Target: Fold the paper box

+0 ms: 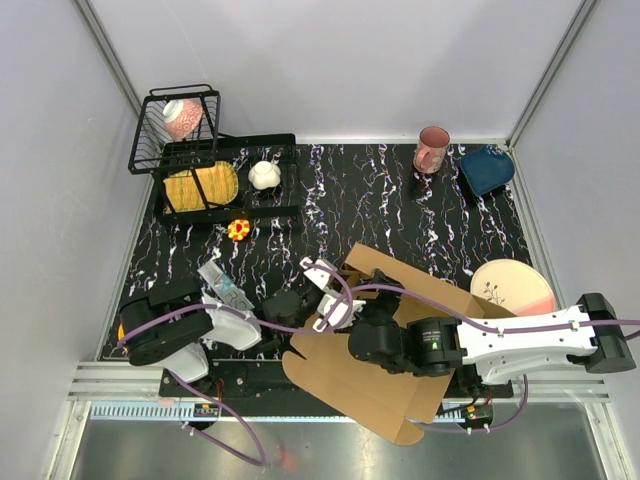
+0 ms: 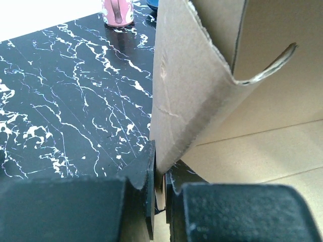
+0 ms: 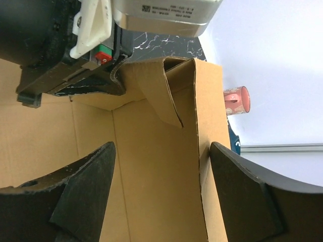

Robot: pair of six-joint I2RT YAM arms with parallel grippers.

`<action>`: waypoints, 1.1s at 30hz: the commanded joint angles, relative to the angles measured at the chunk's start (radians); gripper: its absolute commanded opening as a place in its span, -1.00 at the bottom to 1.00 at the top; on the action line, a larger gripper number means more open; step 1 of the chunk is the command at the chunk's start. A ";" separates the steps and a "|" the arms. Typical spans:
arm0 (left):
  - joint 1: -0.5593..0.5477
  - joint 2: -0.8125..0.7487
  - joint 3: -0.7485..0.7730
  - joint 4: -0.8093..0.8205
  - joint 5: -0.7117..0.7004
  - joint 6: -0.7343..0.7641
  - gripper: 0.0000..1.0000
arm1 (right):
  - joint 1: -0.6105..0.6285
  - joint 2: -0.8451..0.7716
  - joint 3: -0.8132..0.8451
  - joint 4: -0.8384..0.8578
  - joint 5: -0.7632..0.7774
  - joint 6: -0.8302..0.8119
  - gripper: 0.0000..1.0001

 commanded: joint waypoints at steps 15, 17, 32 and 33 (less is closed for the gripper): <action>-0.015 -0.194 -0.096 0.010 -0.046 -0.121 -0.96 | 0.019 0.171 0.183 0.018 0.437 -0.183 0.68; -0.017 -0.203 -0.102 0.004 -0.052 -0.120 -0.96 | 0.021 0.165 0.200 0.016 0.443 -0.194 0.68; -0.017 -0.240 -0.090 -0.093 -0.141 -0.127 -0.98 | 0.022 -0.071 0.263 -0.128 0.222 0.160 0.69; -0.017 -0.240 -0.079 -0.133 -0.153 -0.127 -0.98 | 0.022 -0.081 0.263 -0.128 0.201 0.186 0.69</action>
